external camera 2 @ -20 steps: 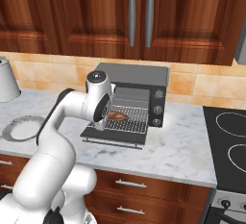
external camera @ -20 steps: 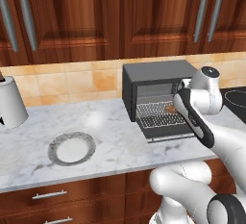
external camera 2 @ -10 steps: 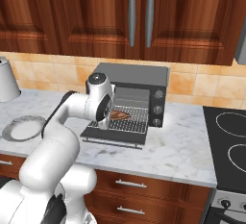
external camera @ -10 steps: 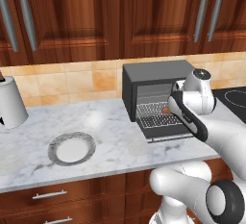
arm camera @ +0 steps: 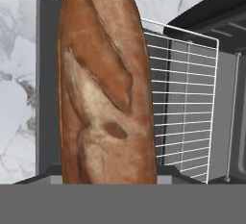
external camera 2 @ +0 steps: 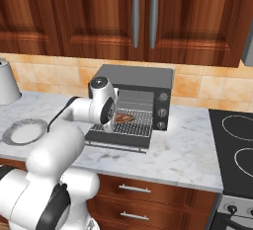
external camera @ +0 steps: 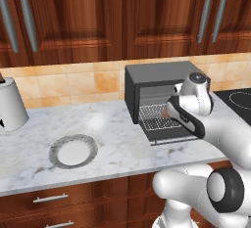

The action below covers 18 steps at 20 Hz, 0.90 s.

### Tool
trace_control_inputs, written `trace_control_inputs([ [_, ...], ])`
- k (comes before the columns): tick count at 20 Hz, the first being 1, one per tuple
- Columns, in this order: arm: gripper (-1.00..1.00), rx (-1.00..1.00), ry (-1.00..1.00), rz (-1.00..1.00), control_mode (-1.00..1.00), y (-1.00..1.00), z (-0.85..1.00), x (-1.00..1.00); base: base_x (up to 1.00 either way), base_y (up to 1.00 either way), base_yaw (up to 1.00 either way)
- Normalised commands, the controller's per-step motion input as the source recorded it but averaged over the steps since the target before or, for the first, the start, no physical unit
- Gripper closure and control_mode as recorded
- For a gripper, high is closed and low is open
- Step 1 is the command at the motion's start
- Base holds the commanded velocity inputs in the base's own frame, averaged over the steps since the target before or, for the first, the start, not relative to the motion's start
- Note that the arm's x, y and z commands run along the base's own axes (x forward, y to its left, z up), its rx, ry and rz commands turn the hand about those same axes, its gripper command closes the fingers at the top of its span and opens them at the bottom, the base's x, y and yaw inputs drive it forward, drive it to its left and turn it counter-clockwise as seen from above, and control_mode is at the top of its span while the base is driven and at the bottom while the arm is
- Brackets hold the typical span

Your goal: Pull the toaster oven rack outwards. Pick up the baguette from the plate and place it on the toaster oven rack. Close the toaster oven door fully and set the temperature to the lowest setting.

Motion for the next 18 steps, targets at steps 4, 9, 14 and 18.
trace_control_inputs([
  [4,1.0,-0.04,0.0,0.0,-1.0,0.0,-0.24,0.24,0.0,0.0,0.0],
  [9,1.0,-0.03,0.0,0.0,-1.0,0.0,-0.23,0.24,0.0,0.0,0.0],
  [14,1.0,-0.02,0.0,0.0,-1.0,0.0,-0.19,0.23,0.0,0.0,0.0],
  [18,1.0,-0.01,0.0,0.01,-1.0,0.0,-0.19,0.23,0.0,0.0,0.0],
])
